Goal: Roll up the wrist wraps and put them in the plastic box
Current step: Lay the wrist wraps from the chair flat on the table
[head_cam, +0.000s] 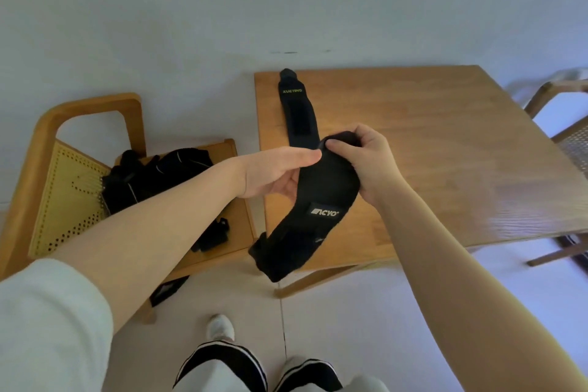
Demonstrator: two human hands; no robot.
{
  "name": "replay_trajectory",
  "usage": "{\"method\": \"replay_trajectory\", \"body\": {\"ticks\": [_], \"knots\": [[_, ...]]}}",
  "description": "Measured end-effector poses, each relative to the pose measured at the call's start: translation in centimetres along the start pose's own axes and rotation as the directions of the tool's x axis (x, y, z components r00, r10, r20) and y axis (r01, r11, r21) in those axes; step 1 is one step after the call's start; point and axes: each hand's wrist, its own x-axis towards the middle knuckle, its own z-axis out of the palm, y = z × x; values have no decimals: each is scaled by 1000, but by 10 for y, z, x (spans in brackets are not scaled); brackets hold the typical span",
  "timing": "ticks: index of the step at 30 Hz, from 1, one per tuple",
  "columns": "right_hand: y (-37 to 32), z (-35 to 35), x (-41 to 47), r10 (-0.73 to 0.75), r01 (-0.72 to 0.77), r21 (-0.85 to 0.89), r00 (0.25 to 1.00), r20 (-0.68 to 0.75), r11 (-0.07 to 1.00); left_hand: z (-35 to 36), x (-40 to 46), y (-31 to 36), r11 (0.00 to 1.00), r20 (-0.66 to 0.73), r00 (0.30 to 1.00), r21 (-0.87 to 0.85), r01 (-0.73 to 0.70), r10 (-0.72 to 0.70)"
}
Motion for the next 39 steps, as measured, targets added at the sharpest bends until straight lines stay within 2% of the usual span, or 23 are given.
{"method": "replay_trajectory", "body": {"ticks": [3,5,7,8,10,13,18,21,23,25,29,32,35,37,39], "knots": [[3,-5,3,-6,8,41,998,-56,999,5,13,-5,997,-95,994,-53,-53,48],[9,-7,12,163,-161,125,987,-9,979,4,20,-10,988,-155,985,-124,-95,75],[15,-10,20,354,-376,154,923,152,914,0,26,-12,963,-210,975,-241,-123,72],[19,-12,24,397,-443,158,882,254,883,-3,31,-13,947,-232,971,-292,-131,62],[25,-16,31,386,-478,164,833,397,863,-13,42,-16,926,-281,959,-349,-143,42],[27,-19,46,353,-428,101,838,417,898,-35,63,-17,950,-307,951,-293,-111,17],[17,-25,94,328,-331,-22,921,212,943,-76,105,-2,998,-264,962,21,-62,66],[13,-31,125,237,-204,-256,966,105,945,-106,136,4,976,-286,955,217,-21,84],[14,-35,145,151,-107,-464,987,59,879,-127,158,4,922,-310,945,387,27,102],[16,-38,166,116,-71,-546,992,48,835,-144,179,1,837,-327,940,539,100,98],[19,-45,215,78,-30,-578,995,58,815,-165,218,-3,604,-359,928,763,228,103],[18,-52,264,5,17,-512,999,42,859,-179,243,-2,462,-424,900,821,334,102],[19,-59,314,-95,119,-475,993,74,872,-193,259,-7,380,-465,885,825,418,36],[32,-58,344,-135,186,-563,982,132,805,-201,267,-17,390,-452,890,810,438,-61],[52,-53,364,-84,153,-778,988,129,609,-202,269,-27,402,-425,897,806,435,-120]]}}
